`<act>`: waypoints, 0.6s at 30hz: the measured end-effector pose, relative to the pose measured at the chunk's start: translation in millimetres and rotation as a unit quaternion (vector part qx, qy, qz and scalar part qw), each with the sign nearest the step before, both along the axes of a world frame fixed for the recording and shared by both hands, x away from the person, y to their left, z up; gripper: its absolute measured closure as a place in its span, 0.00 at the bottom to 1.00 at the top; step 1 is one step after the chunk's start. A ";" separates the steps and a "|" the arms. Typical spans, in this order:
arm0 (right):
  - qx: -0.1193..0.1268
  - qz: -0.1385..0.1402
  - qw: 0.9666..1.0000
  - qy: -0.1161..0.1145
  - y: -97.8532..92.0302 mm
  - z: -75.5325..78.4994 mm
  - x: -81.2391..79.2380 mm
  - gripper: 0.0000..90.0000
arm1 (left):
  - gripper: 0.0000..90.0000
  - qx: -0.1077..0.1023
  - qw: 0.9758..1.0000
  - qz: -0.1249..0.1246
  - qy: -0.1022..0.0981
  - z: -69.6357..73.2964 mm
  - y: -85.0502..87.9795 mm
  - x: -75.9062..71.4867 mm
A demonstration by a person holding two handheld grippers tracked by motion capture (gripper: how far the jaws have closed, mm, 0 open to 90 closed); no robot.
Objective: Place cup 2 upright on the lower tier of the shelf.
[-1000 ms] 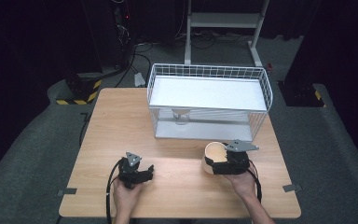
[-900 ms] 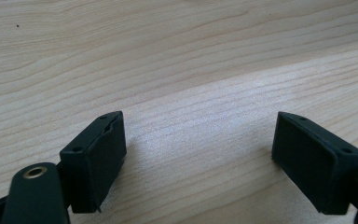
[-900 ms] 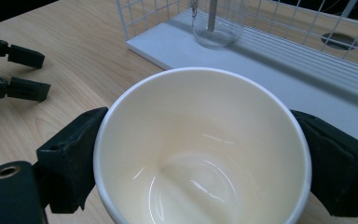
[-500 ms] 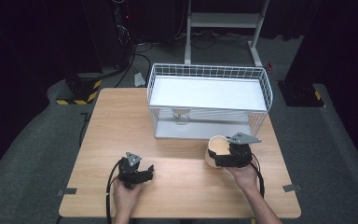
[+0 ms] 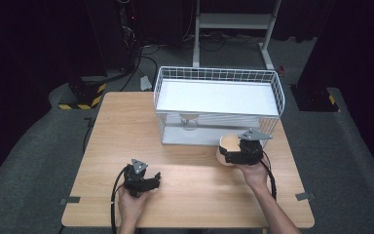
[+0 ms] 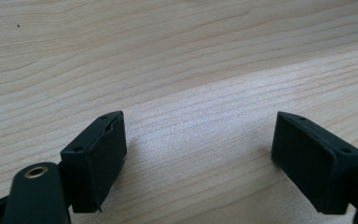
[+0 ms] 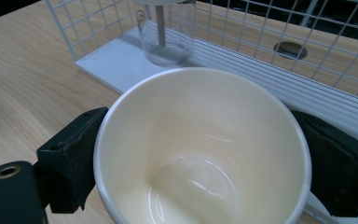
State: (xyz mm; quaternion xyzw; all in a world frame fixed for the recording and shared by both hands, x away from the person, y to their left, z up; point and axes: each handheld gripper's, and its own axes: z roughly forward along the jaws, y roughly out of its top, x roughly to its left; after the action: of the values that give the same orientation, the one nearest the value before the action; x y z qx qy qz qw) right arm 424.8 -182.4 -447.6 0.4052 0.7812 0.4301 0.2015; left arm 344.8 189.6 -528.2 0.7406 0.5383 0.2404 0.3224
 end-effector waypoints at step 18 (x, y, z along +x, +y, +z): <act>-0.006 -0.048 0.999 0.013 -4.1 -8.8 26.2 0.11 | 0.20 0.000 1.000 0.000 0.000 0.0 0.0 0.0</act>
State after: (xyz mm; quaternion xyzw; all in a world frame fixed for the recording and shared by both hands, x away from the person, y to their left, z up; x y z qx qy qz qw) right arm 451.1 -186.5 -456.4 0.4465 0.7659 0.4098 0.2145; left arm 344.8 189.6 -528.2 0.7407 0.5382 0.2405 0.3223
